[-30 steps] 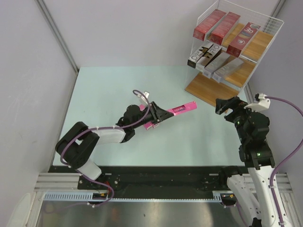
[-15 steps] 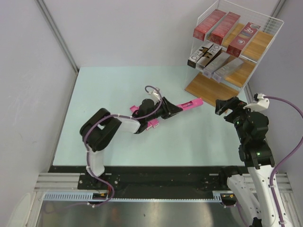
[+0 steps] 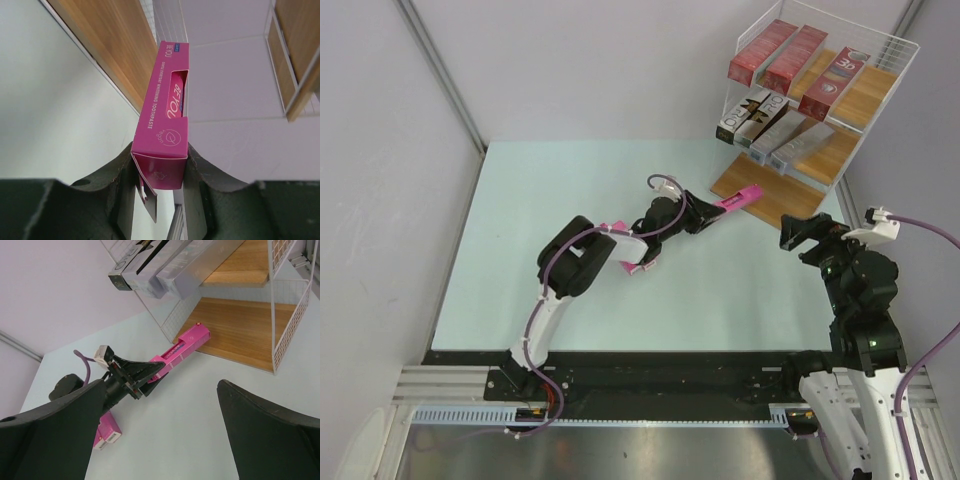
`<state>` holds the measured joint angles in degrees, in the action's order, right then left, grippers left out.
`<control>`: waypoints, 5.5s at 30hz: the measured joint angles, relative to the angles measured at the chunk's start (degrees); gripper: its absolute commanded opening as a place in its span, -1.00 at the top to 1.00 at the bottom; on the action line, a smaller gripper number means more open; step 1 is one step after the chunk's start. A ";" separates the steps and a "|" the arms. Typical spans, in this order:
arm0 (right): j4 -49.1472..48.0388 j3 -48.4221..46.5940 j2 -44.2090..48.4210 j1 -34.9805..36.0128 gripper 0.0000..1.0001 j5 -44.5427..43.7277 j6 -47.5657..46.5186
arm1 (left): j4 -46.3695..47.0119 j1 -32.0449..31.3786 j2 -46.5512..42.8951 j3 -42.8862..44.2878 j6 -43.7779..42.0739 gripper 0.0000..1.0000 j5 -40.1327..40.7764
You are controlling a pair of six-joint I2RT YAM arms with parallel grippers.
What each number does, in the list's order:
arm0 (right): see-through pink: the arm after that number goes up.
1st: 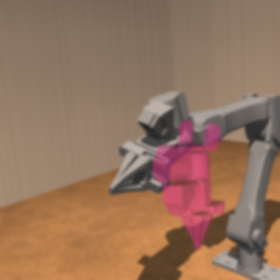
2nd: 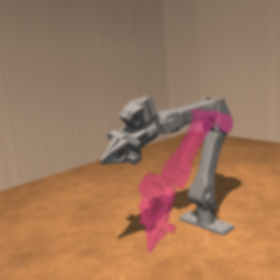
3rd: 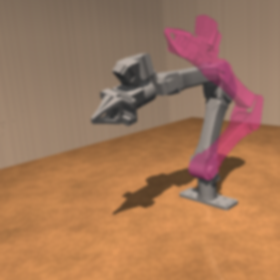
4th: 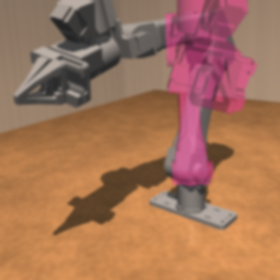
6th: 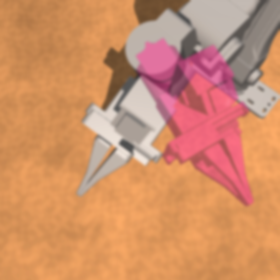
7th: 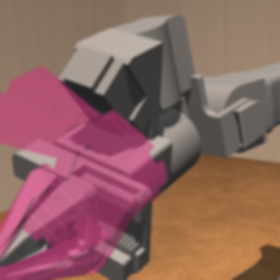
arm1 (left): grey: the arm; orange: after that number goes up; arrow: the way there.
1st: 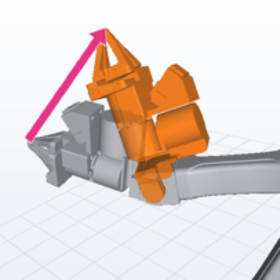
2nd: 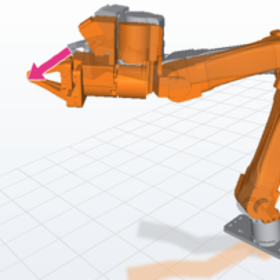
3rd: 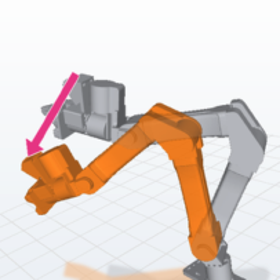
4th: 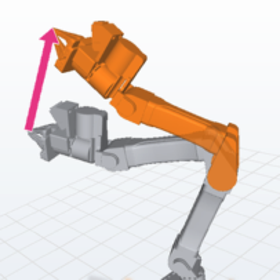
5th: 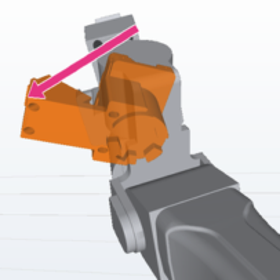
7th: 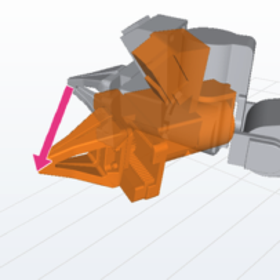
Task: Place and organize the toothpastes onto the shelf
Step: Place the toothpaste on the shelf, then pick up the toothpaste from the center of the board.
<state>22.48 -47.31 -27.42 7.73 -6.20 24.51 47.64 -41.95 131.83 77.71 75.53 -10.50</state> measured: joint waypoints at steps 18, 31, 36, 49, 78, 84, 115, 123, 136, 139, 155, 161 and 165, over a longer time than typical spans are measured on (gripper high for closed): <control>2.21 -0.24 0.48 0.07 -0.99 1.38 -1.09 | -8.17 -0.76 17.14 23.71 9.16 0.94 11.50; 3.52 -1.16 0.50 0.07 -0.99 2.14 -1.70 | -17.88 -0.98 22.51 37.70 8.96 0.53 17.90; 3.80 -1.31 0.61 0.07 -1.00 2.38 -2.10 | -20.94 -0.87 23.96 41.00 8.96 0.49 19.17; 3.82 -1.33 0.63 0.11 -0.99 3.65 -2.12 | -23.89 -0.50 24.11 43.58 5.60 -0.99 19.32; 3.78 -1.38 -0.35 0.33 -1.00 6.82 -1.79 | -20.70 0.37 -4.94 5.09 -19.98 -0.99 17.20; 3.78 -1.38 -2.14 0.96 -1.00 7.58 -1.79 | -20.98 2.54 -14.78 -0.13 -26.75 -0.99 13.46; -15.54 -1.70 -51.65 35.01 -0.93 2.47 -5.84 | -55.52 20.11 -64.11 -34.62 -49.16 -1.00 14.12; -21.77 -2.32 -59.36 36.06 -0.90 9.46 -8.41 | -57.64 20.61 -67.12 -37.64 -49.16 -0.99 12.70; -25.53 -6.01 -70.75 36.70 -0.73 10.25 -10.12 | -57.20 21.07 -67.08 -38.77 -48.83 -0.99 9.57; -27.41 -6.21 -72.85 36.70 -0.60 8.90 -9.77 | -57.02 21.16 -67.08 -38.80 -48.63 -0.99 8.96; -36.87 -10.43 -81.22 36.70 0.14 8.17 -8.85 | -55.87 21.57 -67.08 -40.33 -48.57 -0.99 8.17; -36.94 -10.58 -81.33 36.70 0.32 7.34 -9.18 | -55.87 22.03 -67.08 -40.37 -48.57 -0.99 8.07; -36.59 -10.60 -81.11 36.98 0.35 5.92 -9.62 | -55.84 22.38 -67.08 -40.44 -48.57 -0.99 7.26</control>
<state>-14.11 -57.91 -108.53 44.71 -0.27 14.90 -8.21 -19.57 64.75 37.28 26.96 -3.25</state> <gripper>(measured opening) 0.459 0.996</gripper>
